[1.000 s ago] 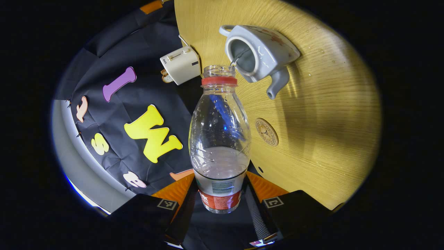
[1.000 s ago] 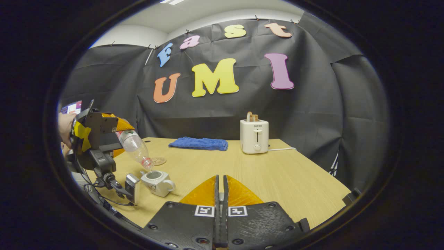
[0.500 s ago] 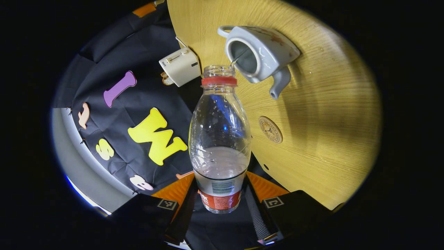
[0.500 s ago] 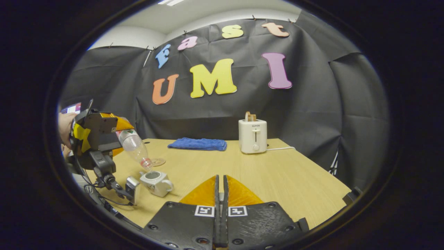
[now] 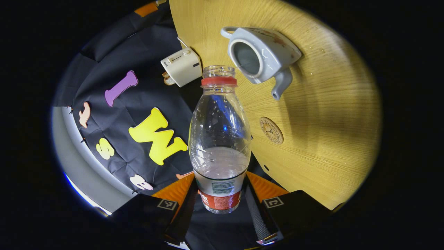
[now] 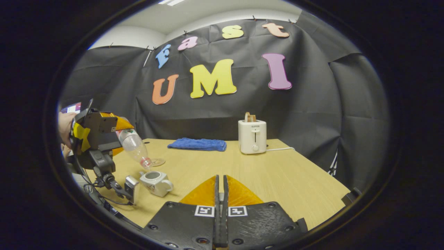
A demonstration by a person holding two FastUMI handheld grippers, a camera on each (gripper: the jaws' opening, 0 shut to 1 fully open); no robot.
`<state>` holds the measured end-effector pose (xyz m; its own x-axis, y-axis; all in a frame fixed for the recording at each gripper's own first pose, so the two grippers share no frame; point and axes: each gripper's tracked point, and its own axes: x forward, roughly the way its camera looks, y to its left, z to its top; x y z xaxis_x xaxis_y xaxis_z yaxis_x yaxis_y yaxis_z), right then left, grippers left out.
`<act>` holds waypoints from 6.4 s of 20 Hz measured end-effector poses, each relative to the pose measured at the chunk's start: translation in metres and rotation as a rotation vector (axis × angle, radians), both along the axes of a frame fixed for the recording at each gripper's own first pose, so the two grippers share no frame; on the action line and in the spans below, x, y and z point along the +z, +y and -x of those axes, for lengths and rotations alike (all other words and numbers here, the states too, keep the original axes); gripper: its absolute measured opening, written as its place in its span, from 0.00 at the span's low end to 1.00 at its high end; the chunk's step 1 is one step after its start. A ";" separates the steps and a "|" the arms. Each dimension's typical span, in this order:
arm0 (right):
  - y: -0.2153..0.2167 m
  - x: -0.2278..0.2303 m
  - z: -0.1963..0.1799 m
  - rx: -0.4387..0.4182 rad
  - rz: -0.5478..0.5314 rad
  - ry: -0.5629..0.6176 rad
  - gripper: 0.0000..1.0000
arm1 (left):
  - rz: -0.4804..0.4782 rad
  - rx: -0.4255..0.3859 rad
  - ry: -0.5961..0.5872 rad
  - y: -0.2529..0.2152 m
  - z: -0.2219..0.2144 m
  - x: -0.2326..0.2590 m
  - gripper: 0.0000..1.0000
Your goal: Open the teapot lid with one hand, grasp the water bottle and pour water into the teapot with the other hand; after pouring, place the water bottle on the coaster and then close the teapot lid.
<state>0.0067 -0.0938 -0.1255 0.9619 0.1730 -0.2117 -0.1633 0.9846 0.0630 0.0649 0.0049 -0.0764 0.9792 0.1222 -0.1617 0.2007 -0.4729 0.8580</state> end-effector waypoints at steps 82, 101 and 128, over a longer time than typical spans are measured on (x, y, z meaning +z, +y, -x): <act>0.192 -0.007 -0.054 0.294 0.044 0.029 0.00 | 1.986 0.397 -0.209 0.139 0.060 -0.005 0.99; 0.196 -0.032 -0.061 0.274 0.062 0.019 0.00 | 1.983 0.373 -0.175 0.133 0.066 -0.004 0.99; 0.058 0.091 0.040 -0.155 0.012 -0.208 0.97 | 2.105 0.079 -0.156 -0.020 0.087 0.062 0.99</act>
